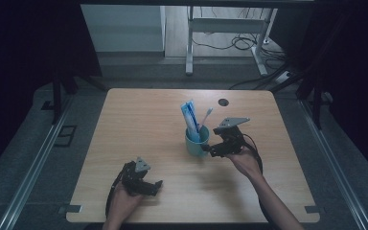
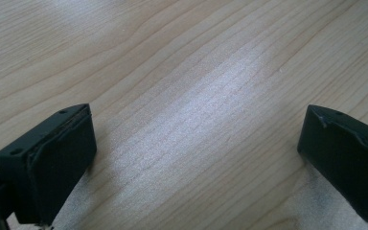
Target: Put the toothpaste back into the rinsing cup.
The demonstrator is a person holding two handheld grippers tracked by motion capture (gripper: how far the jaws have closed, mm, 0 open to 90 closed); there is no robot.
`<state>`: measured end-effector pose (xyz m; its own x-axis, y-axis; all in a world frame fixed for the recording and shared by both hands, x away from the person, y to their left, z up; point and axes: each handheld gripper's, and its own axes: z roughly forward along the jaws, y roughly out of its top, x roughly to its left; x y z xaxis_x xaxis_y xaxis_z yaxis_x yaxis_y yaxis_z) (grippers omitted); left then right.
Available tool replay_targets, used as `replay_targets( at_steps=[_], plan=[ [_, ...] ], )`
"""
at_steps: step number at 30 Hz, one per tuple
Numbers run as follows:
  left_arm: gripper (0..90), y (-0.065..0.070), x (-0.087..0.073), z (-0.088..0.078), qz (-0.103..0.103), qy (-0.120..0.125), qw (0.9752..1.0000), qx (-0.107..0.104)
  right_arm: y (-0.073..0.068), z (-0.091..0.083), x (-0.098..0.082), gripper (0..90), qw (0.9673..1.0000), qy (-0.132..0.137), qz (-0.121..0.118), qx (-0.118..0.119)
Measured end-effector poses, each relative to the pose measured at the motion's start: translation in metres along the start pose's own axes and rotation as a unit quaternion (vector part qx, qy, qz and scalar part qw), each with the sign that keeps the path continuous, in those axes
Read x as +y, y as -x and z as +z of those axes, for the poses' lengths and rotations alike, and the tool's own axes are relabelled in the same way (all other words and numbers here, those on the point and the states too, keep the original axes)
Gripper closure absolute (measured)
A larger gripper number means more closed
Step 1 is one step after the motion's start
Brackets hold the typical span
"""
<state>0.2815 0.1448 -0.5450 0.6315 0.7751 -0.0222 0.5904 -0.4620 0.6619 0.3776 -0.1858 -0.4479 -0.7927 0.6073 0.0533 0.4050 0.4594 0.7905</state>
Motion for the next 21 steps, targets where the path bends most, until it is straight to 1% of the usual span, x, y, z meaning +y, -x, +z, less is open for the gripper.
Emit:
replay_targets(
  at_steps=[8,12,21],
  plan=[
    [0.0,0.000,0.000,0.000,0.000,0.000,1.0000,0.001,0.000,-0.011,-0.007,11.6,0.9999,-0.009,-0.005,-0.004],
    [0.0,0.000,0.000,0.000,0.000,0.000,1.0000,0.000,0.000,-0.017,-0.011,9.8,0.9999,-0.012,-0.006,-0.011],
    [0.0,0.000,0.000,0.000,-0.002,0.000,1.0000,0.000,0.002,-0.027,-0.025,2.9,0.9992,-0.028,-0.013,-0.024]
  ],
)
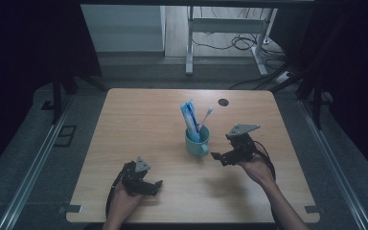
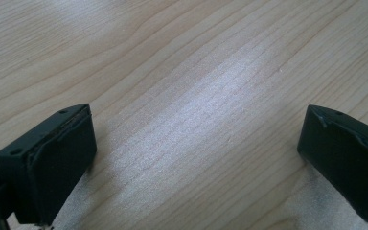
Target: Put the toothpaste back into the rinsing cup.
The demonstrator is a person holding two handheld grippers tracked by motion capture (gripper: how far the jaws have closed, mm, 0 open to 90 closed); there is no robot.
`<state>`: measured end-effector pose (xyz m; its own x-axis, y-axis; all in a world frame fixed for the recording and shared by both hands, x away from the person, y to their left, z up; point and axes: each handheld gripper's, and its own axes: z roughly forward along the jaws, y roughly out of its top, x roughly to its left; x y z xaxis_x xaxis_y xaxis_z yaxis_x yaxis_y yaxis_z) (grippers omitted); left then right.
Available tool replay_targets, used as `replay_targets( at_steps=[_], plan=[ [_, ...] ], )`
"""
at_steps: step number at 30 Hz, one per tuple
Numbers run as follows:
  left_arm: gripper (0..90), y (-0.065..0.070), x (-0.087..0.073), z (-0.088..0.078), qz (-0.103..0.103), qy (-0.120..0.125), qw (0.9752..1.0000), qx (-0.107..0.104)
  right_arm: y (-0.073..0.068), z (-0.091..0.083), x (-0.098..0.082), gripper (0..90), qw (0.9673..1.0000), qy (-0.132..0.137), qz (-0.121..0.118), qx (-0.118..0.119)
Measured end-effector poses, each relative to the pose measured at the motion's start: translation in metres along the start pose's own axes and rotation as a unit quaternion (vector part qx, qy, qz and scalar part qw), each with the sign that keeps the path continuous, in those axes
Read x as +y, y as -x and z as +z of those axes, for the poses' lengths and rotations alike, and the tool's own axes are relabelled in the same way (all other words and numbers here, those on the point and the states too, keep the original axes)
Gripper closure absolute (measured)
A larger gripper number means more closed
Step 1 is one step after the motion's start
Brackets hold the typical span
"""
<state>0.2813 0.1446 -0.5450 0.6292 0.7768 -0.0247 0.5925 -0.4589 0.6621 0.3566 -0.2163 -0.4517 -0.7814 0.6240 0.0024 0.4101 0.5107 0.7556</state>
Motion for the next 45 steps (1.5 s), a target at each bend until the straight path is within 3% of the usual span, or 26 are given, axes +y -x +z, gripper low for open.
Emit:
replay_targets(
  at_steps=[30,45],
  plan=[
    [0.0,0.001,0.000,0.000,-0.004,0.002,1.0000,0.001,0.007,-0.033,-0.059,1.4,0.9988,-0.021,0.018,-0.040],
    [0.0,0.001,0.000,0.000,-0.003,0.002,1.0000,0.002,0.001,-0.032,-0.103,2.0,0.9970,-0.030,0.041,-0.058]
  ],
)
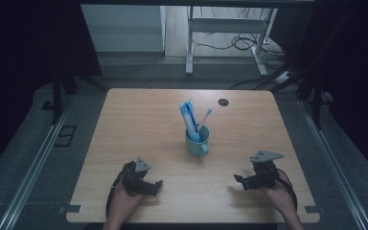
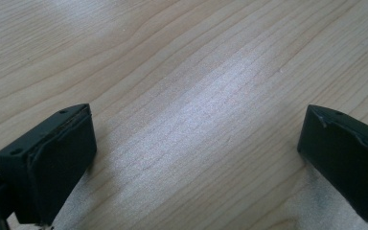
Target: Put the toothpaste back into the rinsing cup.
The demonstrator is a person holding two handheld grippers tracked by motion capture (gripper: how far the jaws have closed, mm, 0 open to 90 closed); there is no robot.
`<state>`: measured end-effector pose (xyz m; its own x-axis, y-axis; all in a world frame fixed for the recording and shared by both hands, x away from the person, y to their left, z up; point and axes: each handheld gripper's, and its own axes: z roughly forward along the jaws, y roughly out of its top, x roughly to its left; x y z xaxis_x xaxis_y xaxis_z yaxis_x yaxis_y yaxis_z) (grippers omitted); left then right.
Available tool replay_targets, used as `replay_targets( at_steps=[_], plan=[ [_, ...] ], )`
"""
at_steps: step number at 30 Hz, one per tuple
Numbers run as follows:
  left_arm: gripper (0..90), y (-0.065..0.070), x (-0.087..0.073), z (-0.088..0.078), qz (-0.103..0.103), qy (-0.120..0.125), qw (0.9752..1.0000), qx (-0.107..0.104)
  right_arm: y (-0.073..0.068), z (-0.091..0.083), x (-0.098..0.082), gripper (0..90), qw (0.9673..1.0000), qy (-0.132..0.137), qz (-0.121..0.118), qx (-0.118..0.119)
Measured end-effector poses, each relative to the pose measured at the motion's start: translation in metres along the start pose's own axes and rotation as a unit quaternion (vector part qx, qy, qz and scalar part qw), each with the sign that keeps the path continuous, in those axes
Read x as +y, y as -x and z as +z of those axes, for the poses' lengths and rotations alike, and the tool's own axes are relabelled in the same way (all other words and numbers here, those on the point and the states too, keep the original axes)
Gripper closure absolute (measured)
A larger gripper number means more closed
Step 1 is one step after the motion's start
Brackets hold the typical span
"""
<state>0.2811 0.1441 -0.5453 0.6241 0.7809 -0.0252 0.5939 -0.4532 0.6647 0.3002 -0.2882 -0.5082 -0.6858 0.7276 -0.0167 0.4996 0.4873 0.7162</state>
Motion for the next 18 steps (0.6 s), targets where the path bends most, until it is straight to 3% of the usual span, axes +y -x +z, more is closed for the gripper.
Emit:
replay_targets(
  at_steps=[7,12,15,18],
  plan=[
    [0.0,0.000,0.000,0.000,0.000,0.000,1.0000,0.000,-0.001,0.007,-0.017,2.1,1.0000,-0.003,0.008,-0.001],
    [0.0,0.000,0.000,0.000,-0.001,0.000,1.0000,0.000,-0.003,0.016,-0.027,1.3,0.9998,-0.018,-0.006,-0.005],
    [0.0,0.000,0.000,0.000,-0.001,0.000,1.0000,0.001,-0.001,0.018,-0.031,1.8,0.9999,-0.008,0.007,0.005],
    [0.0,0.000,0.000,0.000,-0.001,0.000,1.0000,0.001,-0.001,0.018,-0.031,1.9,0.9999,-0.007,0.006,0.003]
  ],
)
